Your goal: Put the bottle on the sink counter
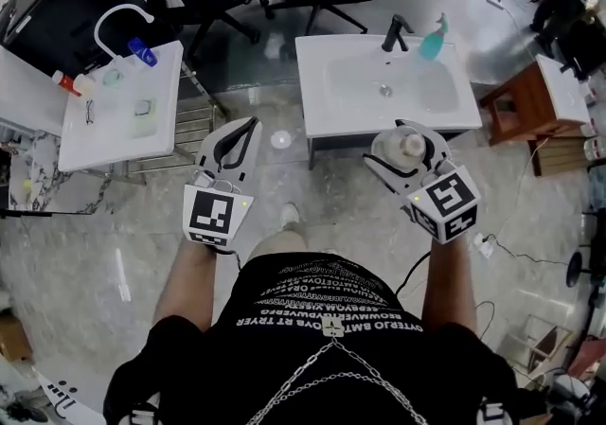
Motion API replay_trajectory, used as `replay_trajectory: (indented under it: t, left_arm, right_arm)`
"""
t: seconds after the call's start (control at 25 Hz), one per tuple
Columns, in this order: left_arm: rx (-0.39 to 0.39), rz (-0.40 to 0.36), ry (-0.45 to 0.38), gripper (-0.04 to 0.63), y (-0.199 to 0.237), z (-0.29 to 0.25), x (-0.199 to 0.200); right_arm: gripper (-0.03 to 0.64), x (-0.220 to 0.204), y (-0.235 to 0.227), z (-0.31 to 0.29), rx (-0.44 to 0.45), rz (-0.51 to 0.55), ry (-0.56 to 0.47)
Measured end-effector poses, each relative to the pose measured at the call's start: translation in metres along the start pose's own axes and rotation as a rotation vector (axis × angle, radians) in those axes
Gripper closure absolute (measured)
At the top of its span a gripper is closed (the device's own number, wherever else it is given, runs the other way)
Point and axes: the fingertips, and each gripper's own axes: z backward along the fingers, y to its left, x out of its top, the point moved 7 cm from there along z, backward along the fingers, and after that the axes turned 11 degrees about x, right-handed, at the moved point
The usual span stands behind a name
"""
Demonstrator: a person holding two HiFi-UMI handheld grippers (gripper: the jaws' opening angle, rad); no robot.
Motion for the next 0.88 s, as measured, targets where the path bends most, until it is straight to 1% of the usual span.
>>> replay_trajectory:
  t: [0.28,0.4,0.64,0.88]
  left_arm:
    - [-0.076,-0.002,-0.02,0.589,0.036,-0.059,-0.006]
    - [-0.097,0.001,-0.036,0.59,0.053,-0.081,-0.008]
    - [-0.13,-0.008,-0.064,0.591,0.089,-0.106,-0.012]
    - [-0.15,0.019,-0.053,0.591,0.11,-0.117,-0.03]
  right_arm:
    - [0.279,0.017,-0.035,-0.041,-0.057,-0.035,0.005]
    - [0.28,0.016,-0.052,-0.063,-0.076,-0.057,-0.01]
    - [0.281,-0.006,-0.073,-0.119,-0.137,-0.096,0.029]
    - [0.279,-0.039,-0.078,-0.17,-0.143,-0.134,0.082]
